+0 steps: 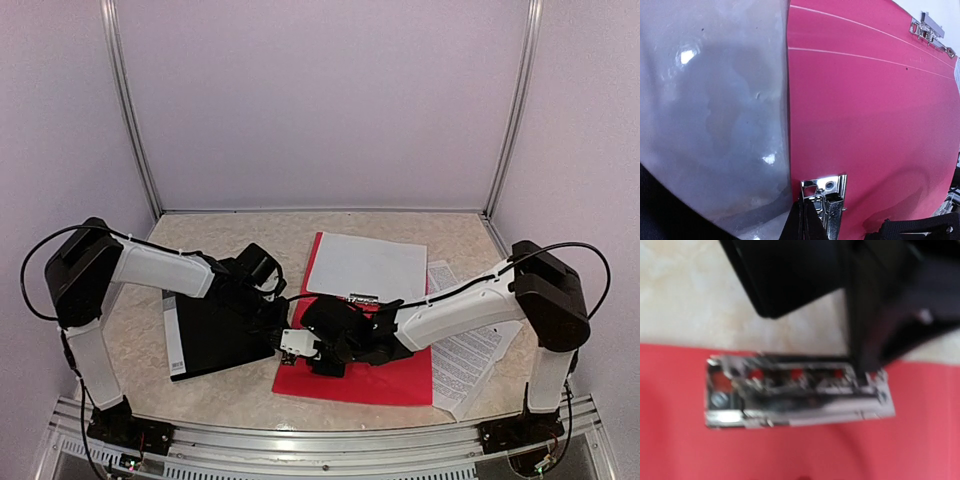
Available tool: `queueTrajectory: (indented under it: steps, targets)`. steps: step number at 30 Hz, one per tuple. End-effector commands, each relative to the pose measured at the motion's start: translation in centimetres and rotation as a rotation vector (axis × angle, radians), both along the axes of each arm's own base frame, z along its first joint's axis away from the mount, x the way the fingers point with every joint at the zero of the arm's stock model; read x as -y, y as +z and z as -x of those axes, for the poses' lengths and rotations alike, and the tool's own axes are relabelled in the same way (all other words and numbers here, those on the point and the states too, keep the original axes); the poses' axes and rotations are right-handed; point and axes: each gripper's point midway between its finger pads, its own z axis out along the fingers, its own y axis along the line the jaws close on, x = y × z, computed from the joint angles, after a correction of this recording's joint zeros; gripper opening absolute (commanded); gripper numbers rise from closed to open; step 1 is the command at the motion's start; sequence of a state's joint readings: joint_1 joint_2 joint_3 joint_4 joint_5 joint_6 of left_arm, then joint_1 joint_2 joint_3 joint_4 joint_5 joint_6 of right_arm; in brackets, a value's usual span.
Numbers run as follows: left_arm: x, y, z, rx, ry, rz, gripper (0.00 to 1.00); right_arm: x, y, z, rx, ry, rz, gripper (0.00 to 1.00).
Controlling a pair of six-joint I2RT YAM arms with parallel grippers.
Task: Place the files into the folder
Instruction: Open the spring clip on the folder at the center of the board.
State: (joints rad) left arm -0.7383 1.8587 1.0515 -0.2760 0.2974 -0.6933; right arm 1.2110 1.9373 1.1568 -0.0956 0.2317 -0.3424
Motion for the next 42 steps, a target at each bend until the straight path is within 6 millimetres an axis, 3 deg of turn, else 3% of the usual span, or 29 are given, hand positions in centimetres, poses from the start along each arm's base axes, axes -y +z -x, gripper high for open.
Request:
queueTrajectory:
  steps: [1,6,12,15,21,27,34,42]
  targets:
    - [-0.4,1.8,-0.6,0.013,0.118,0.055,0.0,0.6,1.4,0.2,0.009,-0.03,-0.039,0.27]
    - [-0.4,1.9,-0.9,0.021,0.15,0.083,0.0,2.0,0.1,0.3,-0.016,-0.041,-0.011,0.26]
    - [0.2,1.5,-0.8,0.001,0.128,0.083,0.0,4.8,-1.3,-0.4,-0.048,-0.073,0.052,0.18]
    - [0.4,1.3,-0.8,-0.01,0.139,0.09,0.0,5.5,-1.2,-0.8,-0.035,-0.085,0.057,0.16]
    - [1.2,0.8,-0.8,-0.057,0.156,0.118,0.0,2.3,1.5,0.0,-0.036,-0.006,-0.078,0.24]
    - [1.7,-0.5,-0.3,-0.132,0.19,0.124,0.0,-1.1,2.0,1.3,-0.015,0.093,-0.098,0.27]
    - [1.7,-0.8,-0.1,-0.148,0.197,0.132,0.0,-2.7,1.2,2.1,-0.024,0.174,-0.078,0.28]
    - [2.0,-0.9,0.0,-0.156,0.178,0.133,0.0,-2.2,-0.1,2.1,-0.009,0.2,-0.009,0.28]
